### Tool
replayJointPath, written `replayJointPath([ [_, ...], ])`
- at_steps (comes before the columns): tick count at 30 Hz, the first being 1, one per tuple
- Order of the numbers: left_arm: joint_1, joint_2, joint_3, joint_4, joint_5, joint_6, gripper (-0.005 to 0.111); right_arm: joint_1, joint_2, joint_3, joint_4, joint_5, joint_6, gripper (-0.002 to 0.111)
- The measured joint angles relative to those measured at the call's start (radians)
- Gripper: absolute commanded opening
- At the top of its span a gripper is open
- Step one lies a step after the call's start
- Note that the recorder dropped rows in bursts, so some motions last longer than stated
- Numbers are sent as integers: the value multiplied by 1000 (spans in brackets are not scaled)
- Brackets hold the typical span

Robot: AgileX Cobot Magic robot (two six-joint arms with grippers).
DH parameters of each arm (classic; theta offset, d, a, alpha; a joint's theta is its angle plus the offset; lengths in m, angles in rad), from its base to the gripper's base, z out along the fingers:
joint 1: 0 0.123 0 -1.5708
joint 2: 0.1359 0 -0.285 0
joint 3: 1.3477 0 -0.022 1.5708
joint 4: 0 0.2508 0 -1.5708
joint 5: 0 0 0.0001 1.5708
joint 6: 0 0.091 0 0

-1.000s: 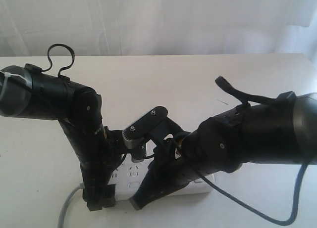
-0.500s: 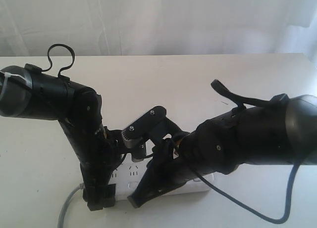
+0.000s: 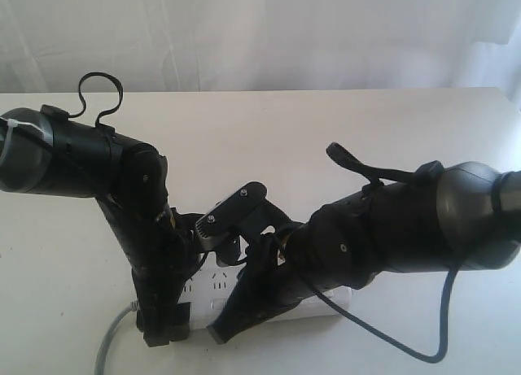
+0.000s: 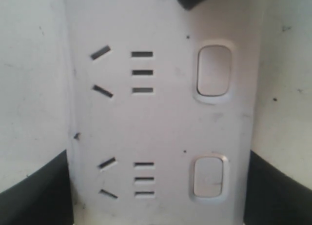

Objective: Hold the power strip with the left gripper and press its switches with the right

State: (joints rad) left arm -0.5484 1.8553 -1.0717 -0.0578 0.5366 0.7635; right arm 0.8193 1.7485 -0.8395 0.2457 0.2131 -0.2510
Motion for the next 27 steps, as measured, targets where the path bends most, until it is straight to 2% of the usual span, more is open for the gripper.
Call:
replayJointPath([
  [15, 0, 0, 0, 0, 0, 0, 0, 0, -34, 6, -23, 68, 0, 0],
  [27, 0, 0, 0, 0, 0, 0, 0, 0, -18, 17, -24, 33, 0, 0],
])
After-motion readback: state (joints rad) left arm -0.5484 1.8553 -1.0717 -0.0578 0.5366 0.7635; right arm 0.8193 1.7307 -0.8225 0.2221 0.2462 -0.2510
